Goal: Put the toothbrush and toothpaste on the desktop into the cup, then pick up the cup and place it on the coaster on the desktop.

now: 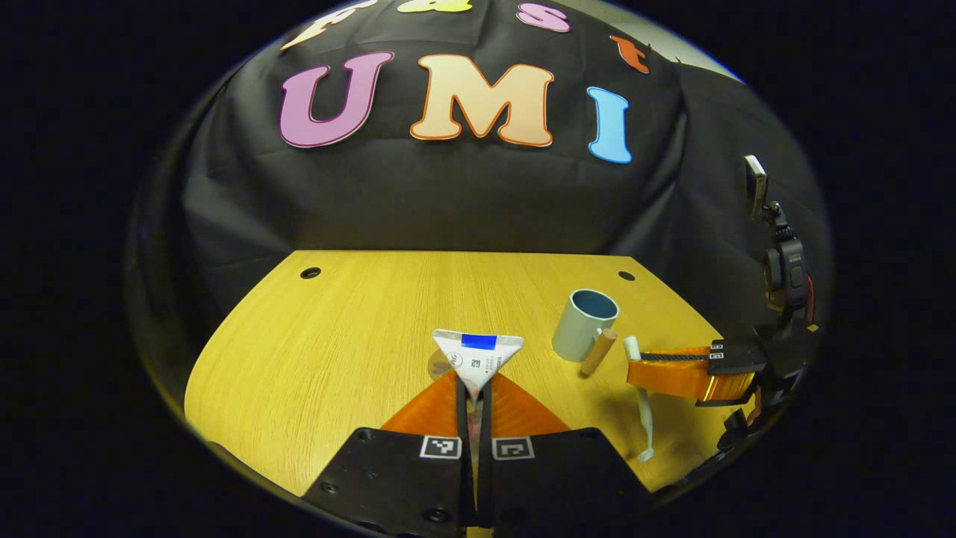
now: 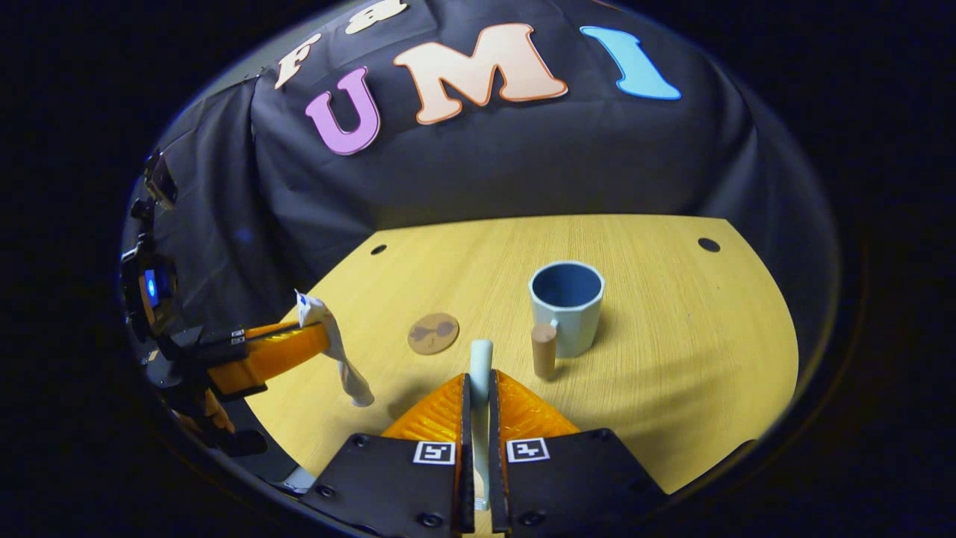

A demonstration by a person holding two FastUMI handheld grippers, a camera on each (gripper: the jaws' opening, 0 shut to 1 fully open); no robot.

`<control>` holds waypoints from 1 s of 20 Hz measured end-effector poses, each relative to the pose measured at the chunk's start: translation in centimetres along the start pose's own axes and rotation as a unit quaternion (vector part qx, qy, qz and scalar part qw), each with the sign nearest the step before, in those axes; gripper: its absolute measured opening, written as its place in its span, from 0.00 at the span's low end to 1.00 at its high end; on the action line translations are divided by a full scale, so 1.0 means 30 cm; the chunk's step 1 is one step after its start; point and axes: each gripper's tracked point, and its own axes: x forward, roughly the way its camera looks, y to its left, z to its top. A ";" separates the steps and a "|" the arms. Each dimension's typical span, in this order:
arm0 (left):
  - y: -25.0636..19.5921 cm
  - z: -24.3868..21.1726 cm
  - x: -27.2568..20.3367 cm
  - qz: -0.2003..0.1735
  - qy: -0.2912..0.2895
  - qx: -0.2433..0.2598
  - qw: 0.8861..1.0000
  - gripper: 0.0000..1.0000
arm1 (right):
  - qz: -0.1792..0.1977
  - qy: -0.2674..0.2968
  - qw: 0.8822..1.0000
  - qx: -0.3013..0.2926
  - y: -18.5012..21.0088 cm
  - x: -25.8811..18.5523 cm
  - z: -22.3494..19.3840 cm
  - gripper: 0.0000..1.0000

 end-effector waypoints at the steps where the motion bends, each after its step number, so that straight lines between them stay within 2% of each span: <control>1: -0.009 0.020 -0.004 -0.001 -0.005 -0.002 1.000 0.00 | 0.001 -0.011 1.000 0.000 -0.001 0.001 0.042 0.11; 8: -0.042 0.084 -0.043 -0.001 -0.021 -0.012 1.000 0.00 | 0.005 -0.113 0.993 0.014 -0.043 -0.001 0.356 0.11; 14: -0.021 0.098 -0.084 0.020 -0.022 -0.016 0.999 0.01 | -0.006 -0.184 0.981 0.054 -0.129 0.090 0.593 0.10; 20: 0.016 0.085 -0.112 0.045 -0.018 -0.031 0.998 0.00 | -0.037 -0.196 0.978 0.061 -0.234 0.209 0.654 0.10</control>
